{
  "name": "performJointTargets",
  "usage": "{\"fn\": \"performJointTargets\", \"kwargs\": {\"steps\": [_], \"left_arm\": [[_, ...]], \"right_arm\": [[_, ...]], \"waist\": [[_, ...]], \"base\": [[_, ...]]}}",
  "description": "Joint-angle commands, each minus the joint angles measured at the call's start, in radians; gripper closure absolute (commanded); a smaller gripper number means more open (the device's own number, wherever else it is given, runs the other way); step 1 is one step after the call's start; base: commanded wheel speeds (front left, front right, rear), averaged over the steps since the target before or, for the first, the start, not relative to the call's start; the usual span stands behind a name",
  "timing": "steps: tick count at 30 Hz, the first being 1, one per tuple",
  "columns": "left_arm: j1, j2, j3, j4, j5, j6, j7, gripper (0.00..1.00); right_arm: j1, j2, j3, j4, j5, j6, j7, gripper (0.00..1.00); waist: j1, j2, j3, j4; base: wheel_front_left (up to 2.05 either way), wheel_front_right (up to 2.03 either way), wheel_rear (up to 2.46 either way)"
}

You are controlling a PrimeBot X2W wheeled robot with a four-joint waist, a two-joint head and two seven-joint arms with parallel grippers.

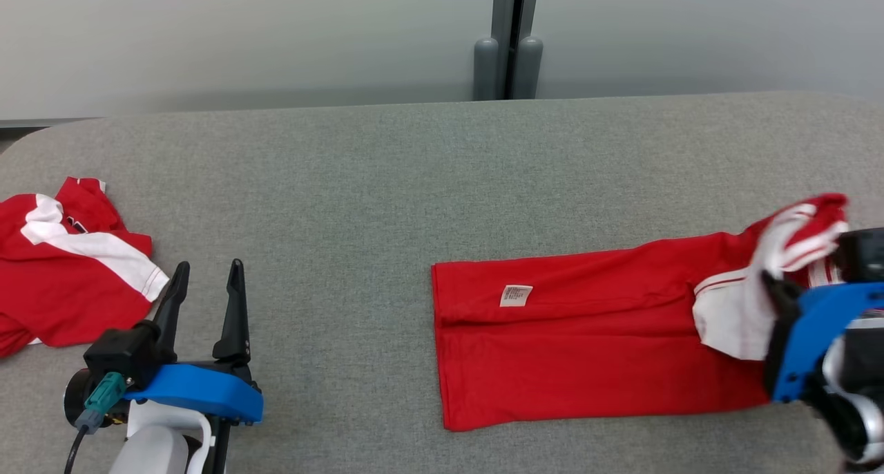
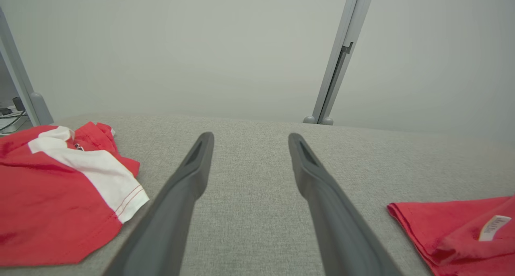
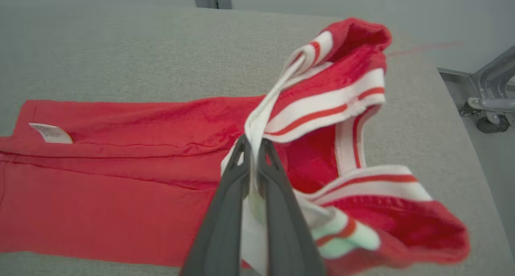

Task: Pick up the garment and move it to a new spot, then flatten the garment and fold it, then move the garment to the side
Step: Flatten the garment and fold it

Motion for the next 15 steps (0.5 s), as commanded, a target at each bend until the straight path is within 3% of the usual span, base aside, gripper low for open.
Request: {"fn": "performJointTargets", "kwargs": {"steps": [1,8,15], "left_arm": [[-0.002,0.005,0.002,0.000,0.003,-0.004,-0.005,0.00],[-0.002,-0.003,-0.005,0.006,0.005,-0.006,-0.005,0.00],[-0.009,-0.014,-0.015,0.018,0.010,-0.015,-0.005,0.00]], "right_arm": [[0.012,0.003,0.040,-0.017,0.009,0.001,0.007,1.00],[-0.045,0.010,0.299,-0.024,0.056,0.001,0.045,1.00],[-0.123,0.059,0.478,0.127,0.105,0.001,0.036,1.00]], "waist": [[0.0000,0.0000,-0.001,0.001],[0.0000,0.0000,-0.006,0.009],[0.0000,0.0000,-0.011,0.025]], "base": [[0.00,0.00,0.00],[0.00,0.00,0.00],[0.00,0.00,0.00]]}}
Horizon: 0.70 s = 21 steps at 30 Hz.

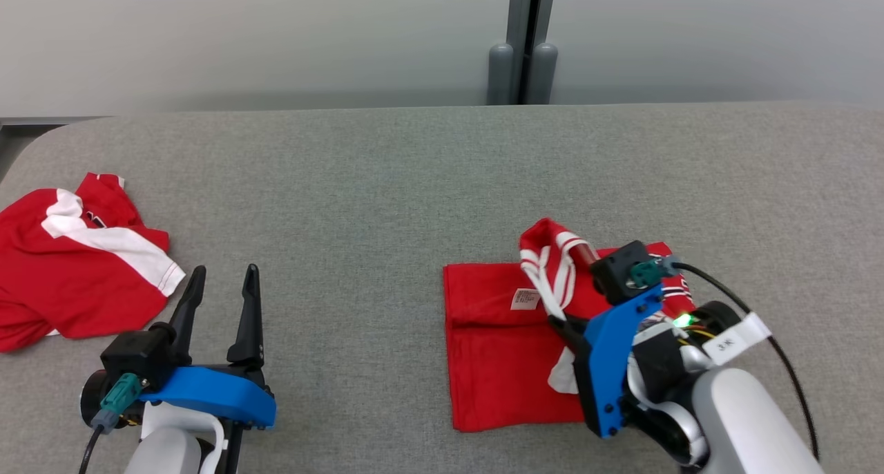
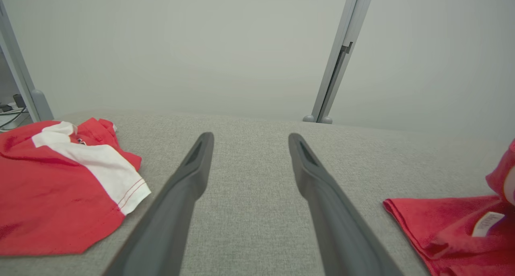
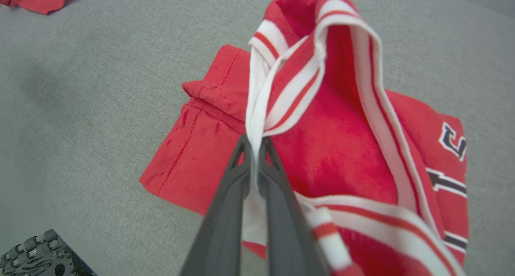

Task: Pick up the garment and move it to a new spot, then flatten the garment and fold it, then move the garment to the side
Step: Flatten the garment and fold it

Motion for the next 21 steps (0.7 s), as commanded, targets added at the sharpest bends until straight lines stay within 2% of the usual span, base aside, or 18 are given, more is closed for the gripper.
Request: {"fn": "performJointTargets", "kwargs": {"steps": [1,12,13,14,15,16,21], "left_arm": [[-0.007,-0.001,-0.006,0.004,0.007,-0.005,-0.005,0.00],[-0.016,-0.012,-0.011,0.016,0.009,-0.016,-0.005,0.00],[-0.018,-0.013,-0.010,0.016,0.009,-0.017,-0.005,0.00],[-0.019,-0.014,-0.009,0.016,0.009,-0.017,-0.005,0.00],[-0.019,-0.014,-0.007,0.015,0.008,-0.017,-0.005,0.00],[-0.019,-0.014,-0.005,0.015,0.009,-0.018,-0.005,0.00],[-0.011,-0.017,0.003,0.014,0.012,-0.020,-0.005,0.00]], "right_arm": [[-0.025,0.013,0.015,0.038,0.009,0.001,-0.013,1.00],[-0.151,0.062,0.086,0.317,0.036,0.001,-0.085,1.00],[-0.158,0.064,0.091,0.332,0.040,0.001,-0.091,0.82],[-0.167,0.065,0.096,0.345,0.050,0.001,-0.100,0.51],[-0.171,0.065,0.102,0.356,0.060,0.001,-0.106,0.28],[-0.172,0.066,0.109,0.367,0.069,0.001,-0.112,0.00],[-0.194,0.065,0.138,0.355,0.159,0.001,-0.170,0.00]], "waist": [[0.0000,0.0000,0.000,0.006],[0.0000,0.0000,0.009,0.046],[0.0000,0.0000,0.010,0.049],[0.0000,0.0000,0.011,0.051],[0.0000,0.0000,0.012,0.052],[0.0000,0.0000,0.012,0.052],[0.0000,0.0000,0.013,0.048]], "base": [[0.00,0.00,0.00],[0.00,0.00,0.00],[0.00,0.00,0.00],[0.00,0.00,0.00],[0.00,0.00,0.00],[0.00,0.00,0.00],[0.00,0.00,0.00]]}}
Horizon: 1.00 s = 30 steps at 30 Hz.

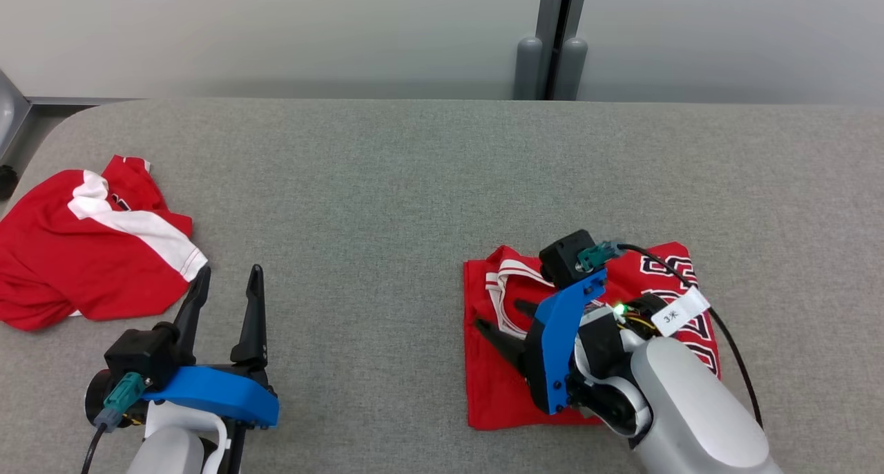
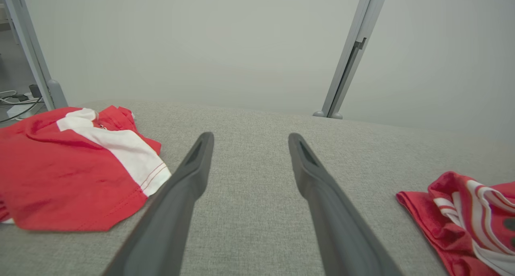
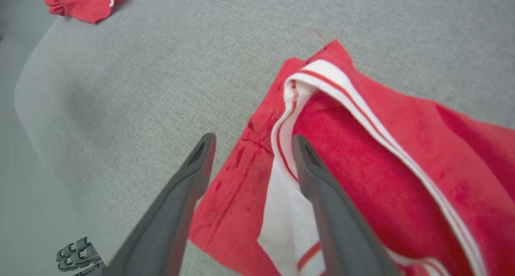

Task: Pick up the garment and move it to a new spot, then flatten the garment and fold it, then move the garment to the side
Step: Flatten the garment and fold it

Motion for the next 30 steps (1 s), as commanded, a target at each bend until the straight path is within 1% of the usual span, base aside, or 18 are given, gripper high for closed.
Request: {"fn": "performJointTargets", "kwargs": {"steps": [1,4,7,9,11,12,13,14,17,21,24,25,26,27,30], "left_arm": [[-0.005,-0.004,0.004,-0.002,0.006,-0.004,-0.005,0.00],[-0.003,-0.003,0.011,-0.002,0.010,-0.004,-0.005,0.00],[0.000,-0.004,0.021,-0.006,0.011,-0.005,-0.005,0.00],[0.005,-0.003,0.027,-0.010,0.014,-0.004,-0.005,0.00],[0.013,-0.003,0.031,-0.013,0.016,-0.004,-0.005,0.00],[0.013,-0.003,0.031,-0.013,0.016,-0.004,-0.005,0.00],[0.017,-0.004,0.033,-0.016,0.018,-0.004,-0.005,0.00],[0.017,-0.004,0.033,-0.016,0.018,-0.004,-0.005,0.00],[0.020,-0.005,0.041,-0.021,0.020,-0.005,-0.005,0.00],[0.026,-0.008,0.050,-0.029,0.020,-0.006,-0.005,0.00],[0.027,-0.008,0.057,-0.032,0.020,-0.006,-0.005,0.00],[0.027,-0.007,0.060,-0.033,0.020,-0.006,-0.005,0.00],[0.026,-0.007,0.061,-0.033,0.021,-0.006,-0.005,0.00],[0.025,-0.007,0.062,-0.033,0.022,-0.006,-0.005,0.00],[0.018,-0.007,0.061,-0.032,0.025,-0.007,-0.005,0.00]], "right_arm": [[-0.021,0.001,0.008,-0.026,0.044,0.001,-0.026,0.00],[-0.032,0.001,0.003,-0.105,0.111,0.001,-0.078,0.00],[-0.024,0.000,-0.041,-0.206,0.116,0.001,-0.141,0.00],[0.003,-0.007,-0.093,-0.267,0.087,0.001,-0.169,0.00],[0.041,-0.029,-0.164,-0.322,0.044,0.000,-0.186,0.00],[0.041,-0.029,-0.164,-0.322,0.044,0.000,-0.186,0.00],[0.083,-0.044,-0.239,-0.373,-0.004,0.001,-0.195,0.00],[0.083,-0.044,-0.239,-0.373,-0.004,0.001,-0.195,0.00],[0.169,-0.054,-0.343,-0.428,-0.063,0.001,-0.201,0.00],[0.293,-0.060,-0.432,-0.456,-0.142,0.001,-0.232,0.00],[0.361,-0.044,-0.440,-0.429,-0.188,0.001,-0.273,0.00],[0.373,-0.037,-0.430,-0.414,-0.195,0.001,-0.285,0.23],[0.380,-0.030,-0.417,-0.398,-0.200,0.001,-0.297,0.73],[0.385,-0.025,-0.399,-0.376,-0.203,0.001,-0.299,1.00],[0.370,-0.015,-0.330,-0.310,-0.220,0.001,-0.306,1.00]], "waist": [[0.0001,0.0000,-0.001,-0.004],[0.0001,0.0000,-0.003,-0.011],[0.0001,0.0000,-0.006,-0.019],[0.0001,0.0000,-0.009,-0.026],[0.0001,0.0000,-0.011,-0.031],[0.0001,0.0000,-0.011,-0.031],[0.0001,0.0000,-0.014,-0.034],[0.0001,0.0000,-0.014,-0.034],[0.0001,0.0000,-0.017,-0.038],[0.0001,0.0000,-0.014,-0.042],[0.0001,0.0000,-0.008,-0.046],[0.0001,0.0000,-0.006,-0.048],[0.0001,0.0000,-0.004,-0.049],[0.0001,0.0000,-0.002,-0.050],[0.0001,0.0000,0.002,-0.049]], "base": [[0.00,0.00,0.00],[0.00,0.00,0.00],[0.00,0.00,0.00],[0.00,0.00,0.00],[0.00,0.00,0.00],[0.00,0.00,0.00],[0.00,0.00,0.00],[0.00,0.00,0.00],[0.00,0.00,0.00],[0.00,0.00,0.00],[0.00,0.00,0.00],[0.00,0.00,0.00],[0.00,0.00,0.00],[0.00,0.00,0.00],[0.00,0.00,0.00]]}}
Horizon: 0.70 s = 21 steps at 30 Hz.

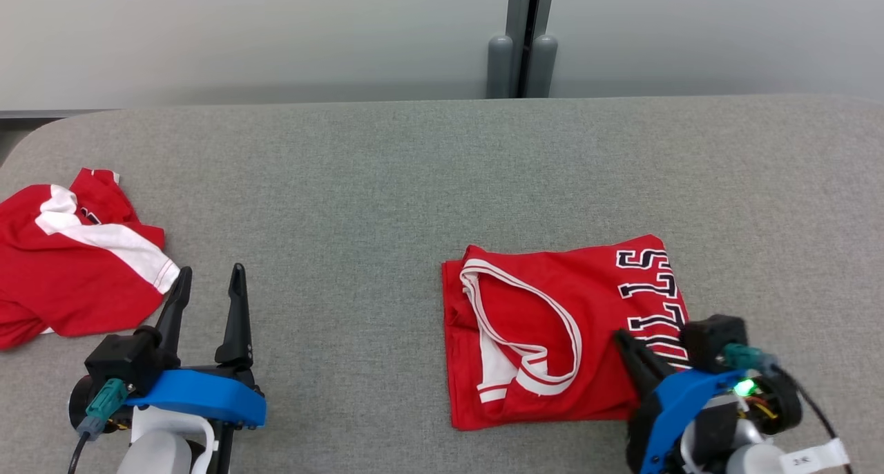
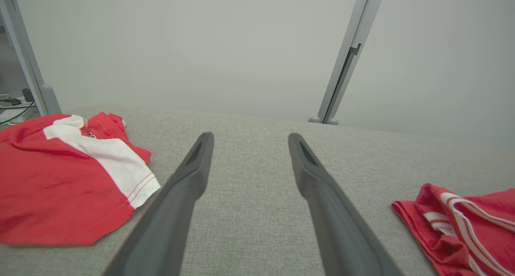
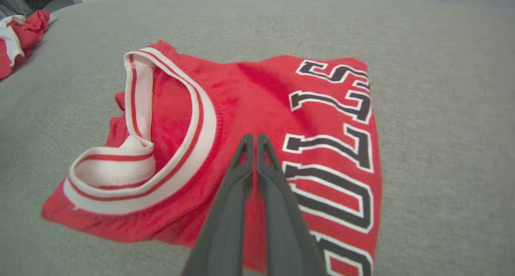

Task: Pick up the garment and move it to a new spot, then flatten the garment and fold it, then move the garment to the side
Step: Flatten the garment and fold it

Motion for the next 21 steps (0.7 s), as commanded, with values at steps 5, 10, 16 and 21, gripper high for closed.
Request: {"fn": "performJointTargets", "kwargs": {"steps": [5,10,16,21], "left_arm": [[-0.017,-0.002,-0.004,0.002,0.010,-0.005,-0.004,0.00],[-0.026,-0.008,-0.011,0.009,0.009,-0.009,-0.005,0.00],[-0.034,-0.012,-0.021,0.014,0.009,-0.012,-0.005,0.00],[-0.029,-0.009,-0.014,0.014,0.008,-0.012,-0.005,0.00]], "right_arm": [[-0.056,0.014,0.138,0.120,-0.026,0.001,0.016,1.00],[-0.128,0.017,0.296,0.236,0.022,0.001,0.033,1.00],[-0.230,0.017,0.501,0.293,0.184,0.001,0.033,1.00],[-0.296,0.015,0.555,0.272,0.341,0.001,-0.045,1.00]], "waist": [[0.0000,0.0000,0.002,0.011],[0.0000,0.0000,0.002,0.028],[0.0000,0.0000,0.011,0.055],[0.0000,0.0000,0.012,0.062]], "base": [[0.00,0.00,0.00],[0.00,0.00,0.00],[0.00,0.00,0.00],[0.00,0.00,0.00]]}}
